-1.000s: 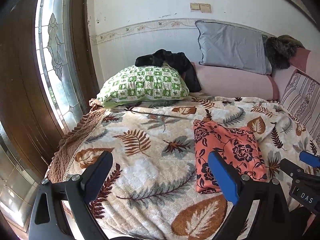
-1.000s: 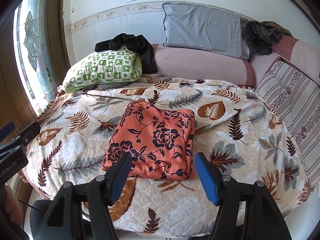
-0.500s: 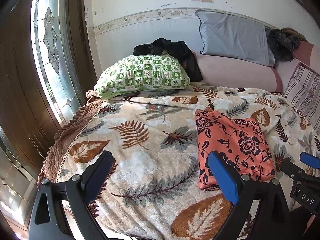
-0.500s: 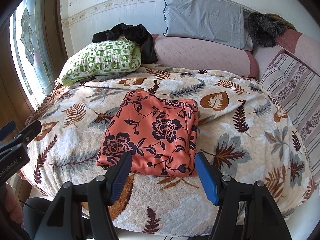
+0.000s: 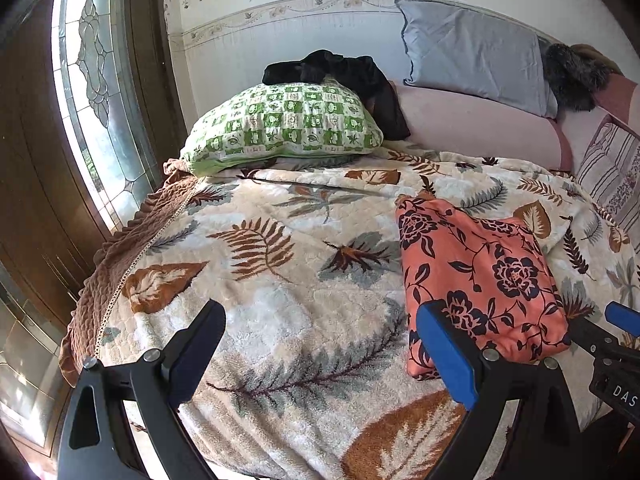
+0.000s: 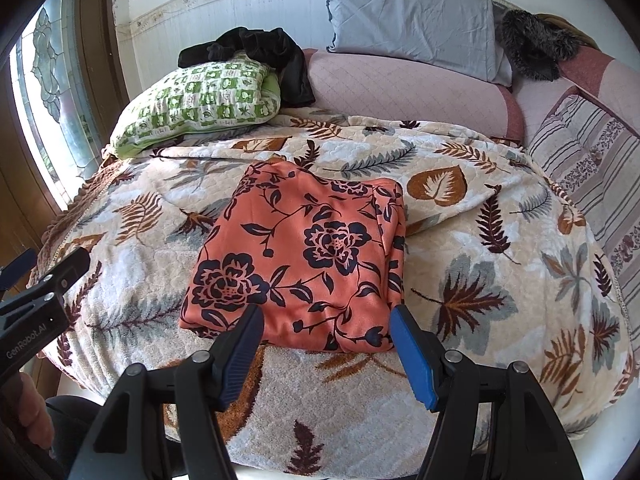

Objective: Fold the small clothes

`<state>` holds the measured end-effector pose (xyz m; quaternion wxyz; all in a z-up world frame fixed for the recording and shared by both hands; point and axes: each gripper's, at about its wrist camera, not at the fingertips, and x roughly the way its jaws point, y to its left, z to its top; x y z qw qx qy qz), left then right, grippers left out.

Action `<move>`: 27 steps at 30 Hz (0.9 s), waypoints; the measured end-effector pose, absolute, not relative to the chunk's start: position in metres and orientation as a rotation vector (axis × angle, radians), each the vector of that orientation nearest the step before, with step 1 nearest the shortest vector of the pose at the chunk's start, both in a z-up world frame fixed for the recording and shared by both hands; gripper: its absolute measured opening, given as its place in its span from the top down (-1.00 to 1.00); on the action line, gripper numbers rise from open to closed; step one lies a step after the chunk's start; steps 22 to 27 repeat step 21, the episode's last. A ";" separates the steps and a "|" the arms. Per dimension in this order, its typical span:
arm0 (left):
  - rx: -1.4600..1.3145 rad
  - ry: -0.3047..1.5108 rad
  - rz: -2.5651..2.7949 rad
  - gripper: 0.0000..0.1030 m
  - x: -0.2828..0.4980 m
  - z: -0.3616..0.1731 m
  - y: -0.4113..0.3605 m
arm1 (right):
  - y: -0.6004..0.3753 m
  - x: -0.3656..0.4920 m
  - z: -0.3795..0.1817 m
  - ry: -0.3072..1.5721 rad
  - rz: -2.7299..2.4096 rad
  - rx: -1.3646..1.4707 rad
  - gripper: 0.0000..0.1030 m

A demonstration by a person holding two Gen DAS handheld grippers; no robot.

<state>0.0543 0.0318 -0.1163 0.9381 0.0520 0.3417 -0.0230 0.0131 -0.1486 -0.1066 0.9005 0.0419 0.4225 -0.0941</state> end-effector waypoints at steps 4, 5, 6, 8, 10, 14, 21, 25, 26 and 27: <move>0.107 0.720 -0.049 -0.87 0.066 -0.125 0.031 | -0.152 0.023 -0.109 0.883 -0.202 0.088 -0.34; 0.109 0.723 -0.046 -0.87 0.068 -0.127 0.030 | -0.152 0.025 -0.110 0.883 -0.202 0.089 -0.34; 0.109 0.725 -0.047 -0.87 0.070 -0.128 0.030 | -0.153 0.028 -0.110 0.882 -0.203 0.088 -0.34; 0.115 0.727 -0.047 -0.87 0.074 -0.130 0.030 | -0.152 0.033 -0.110 0.882 -0.203 0.087 -0.34; 0.121 0.726 -0.037 -0.87 0.079 -0.131 0.030 | -0.151 0.039 -0.112 0.881 -0.198 0.085 -0.34; 0.124 0.735 -0.017 -0.87 0.091 -0.137 0.031 | -0.151 0.054 -0.117 0.880 -0.187 0.075 -0.34; 0.111 0.787 -0.076 -0.87 0.116 -0.150 0.016 | -0.171 0.080 -0.136 0.894 -0.153 0.107 -0.34; 0.111 0.787 -0.076 -0.87 0.116 -0.150 0.016 | -0.171 0.080 -0.136 0.894 -0.153 0.107 -0.34; 0.111 0.787 -0.076 -0.87 0.116 -0.150 0.016 | -0.171 0.080 -0.136 0.894 -0.153 0.107 -0.34; 0.111 0.787 -0.076 -0.87 0.116 -0.150 0.016 | -0.171 0.080 -0.136 0.894 -0.153 0.107 -0.34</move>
